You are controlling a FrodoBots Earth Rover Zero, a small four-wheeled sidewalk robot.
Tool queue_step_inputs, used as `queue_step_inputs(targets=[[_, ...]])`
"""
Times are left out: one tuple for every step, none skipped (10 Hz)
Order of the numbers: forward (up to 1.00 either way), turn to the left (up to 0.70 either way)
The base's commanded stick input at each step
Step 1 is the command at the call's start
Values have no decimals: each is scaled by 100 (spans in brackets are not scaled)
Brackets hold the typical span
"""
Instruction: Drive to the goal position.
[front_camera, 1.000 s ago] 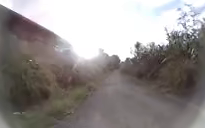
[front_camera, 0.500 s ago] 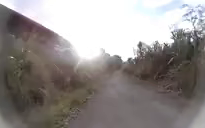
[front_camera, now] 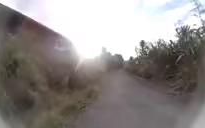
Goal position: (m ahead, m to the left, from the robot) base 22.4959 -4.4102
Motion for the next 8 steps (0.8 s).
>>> queue_step_inputs(targets=[[70, 0], [70, 0], [70, 0], [70, 0], [70, -5], [70, -30], [70, -35], [70, -35]])
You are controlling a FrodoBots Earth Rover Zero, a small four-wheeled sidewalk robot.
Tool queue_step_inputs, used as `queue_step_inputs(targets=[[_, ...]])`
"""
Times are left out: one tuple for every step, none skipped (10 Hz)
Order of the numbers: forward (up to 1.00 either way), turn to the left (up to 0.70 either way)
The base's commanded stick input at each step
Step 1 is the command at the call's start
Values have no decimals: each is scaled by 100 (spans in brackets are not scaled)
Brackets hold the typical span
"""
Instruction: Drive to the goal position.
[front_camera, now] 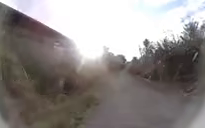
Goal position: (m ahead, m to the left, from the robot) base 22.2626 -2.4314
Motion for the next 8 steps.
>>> queue_step_inputs(targets=[[70, -35], [70, -35], [70, -35], [70, -35], [70, -35], [70, -35], [70, -35], [70, -35]])
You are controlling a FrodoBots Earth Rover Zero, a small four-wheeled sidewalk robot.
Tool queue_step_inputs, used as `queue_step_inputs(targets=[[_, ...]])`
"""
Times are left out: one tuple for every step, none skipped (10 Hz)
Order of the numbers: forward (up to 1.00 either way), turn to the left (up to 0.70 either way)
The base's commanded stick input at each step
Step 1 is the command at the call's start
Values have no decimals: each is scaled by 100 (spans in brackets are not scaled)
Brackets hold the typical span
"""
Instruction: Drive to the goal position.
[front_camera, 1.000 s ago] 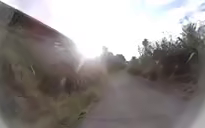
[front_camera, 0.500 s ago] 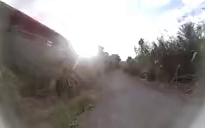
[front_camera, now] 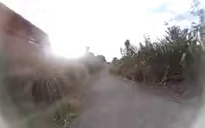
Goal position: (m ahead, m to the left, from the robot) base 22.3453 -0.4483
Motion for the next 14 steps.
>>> queue_step_inputs(targets=[[70, -35], [70, -35], [70, 0], [70, 0], [70, 0], [70, 0], [70, 0], [70, 0], [70, 0], [70, 0], [70, 0], [70, 0], [70, 0], [70, 0]])
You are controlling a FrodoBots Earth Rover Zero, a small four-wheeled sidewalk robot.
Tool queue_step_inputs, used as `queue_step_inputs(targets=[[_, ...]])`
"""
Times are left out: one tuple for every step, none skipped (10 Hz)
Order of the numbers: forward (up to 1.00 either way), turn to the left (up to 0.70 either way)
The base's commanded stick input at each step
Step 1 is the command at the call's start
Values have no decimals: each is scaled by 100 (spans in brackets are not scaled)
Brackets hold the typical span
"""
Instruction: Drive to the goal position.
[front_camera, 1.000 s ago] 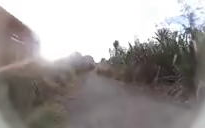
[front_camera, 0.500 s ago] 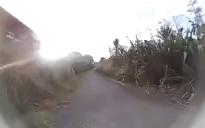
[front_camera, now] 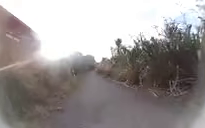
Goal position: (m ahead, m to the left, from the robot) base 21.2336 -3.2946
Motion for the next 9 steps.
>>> queue_step_inputs(targets=[[70, 0], [70, 0], [70, 0], [70, 0], [70, 0], [70, 0], [70, 0], [70, 0], [70, 0]])
